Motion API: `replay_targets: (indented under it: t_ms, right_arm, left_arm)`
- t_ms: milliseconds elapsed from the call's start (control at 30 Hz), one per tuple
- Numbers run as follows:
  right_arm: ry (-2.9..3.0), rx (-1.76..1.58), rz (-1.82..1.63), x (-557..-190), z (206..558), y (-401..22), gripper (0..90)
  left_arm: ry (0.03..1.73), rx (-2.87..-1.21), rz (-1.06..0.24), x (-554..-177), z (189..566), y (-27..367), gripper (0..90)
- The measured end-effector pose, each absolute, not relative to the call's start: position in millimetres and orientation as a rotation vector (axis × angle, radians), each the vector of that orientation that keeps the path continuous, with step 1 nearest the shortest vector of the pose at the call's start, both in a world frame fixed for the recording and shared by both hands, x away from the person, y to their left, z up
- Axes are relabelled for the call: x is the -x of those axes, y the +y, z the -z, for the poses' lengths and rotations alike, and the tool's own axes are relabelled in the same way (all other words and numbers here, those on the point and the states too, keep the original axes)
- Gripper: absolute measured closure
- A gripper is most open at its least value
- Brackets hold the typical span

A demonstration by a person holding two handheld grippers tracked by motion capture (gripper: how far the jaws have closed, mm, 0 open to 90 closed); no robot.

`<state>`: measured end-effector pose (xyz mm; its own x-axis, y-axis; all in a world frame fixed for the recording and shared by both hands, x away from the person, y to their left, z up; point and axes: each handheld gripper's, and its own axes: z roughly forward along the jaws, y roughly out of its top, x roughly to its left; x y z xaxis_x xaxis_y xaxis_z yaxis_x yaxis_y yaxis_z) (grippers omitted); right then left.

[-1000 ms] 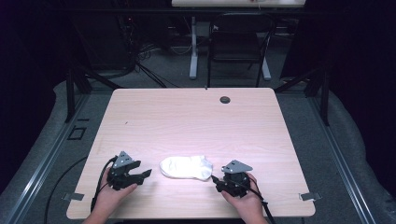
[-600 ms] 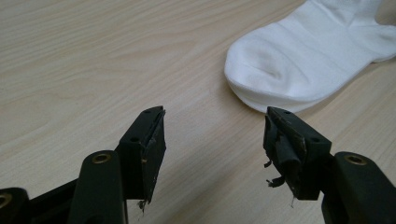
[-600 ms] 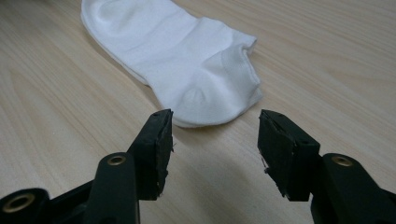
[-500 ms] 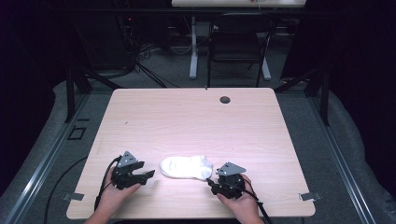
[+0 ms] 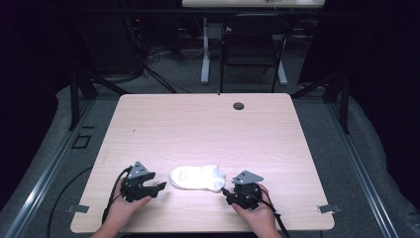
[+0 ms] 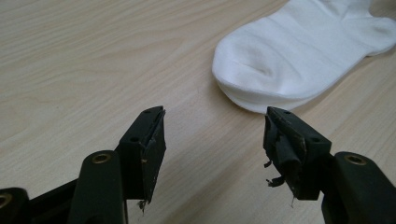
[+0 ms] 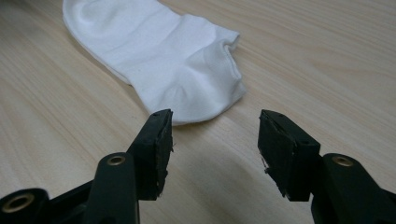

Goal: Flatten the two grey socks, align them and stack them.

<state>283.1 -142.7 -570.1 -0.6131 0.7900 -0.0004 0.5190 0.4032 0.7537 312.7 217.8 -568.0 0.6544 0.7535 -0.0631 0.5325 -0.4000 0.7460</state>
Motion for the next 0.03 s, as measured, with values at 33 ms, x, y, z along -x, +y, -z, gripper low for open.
replay_targets:
  t_ms: [33]
  right_arm:
    - [2.31,-1.128,-1.044,-283.9,570.1,-143.8,44.8]
  left_arm:
    - [0.992,-2.101,-0.37,-312.7,568.0,217.4,38.9]
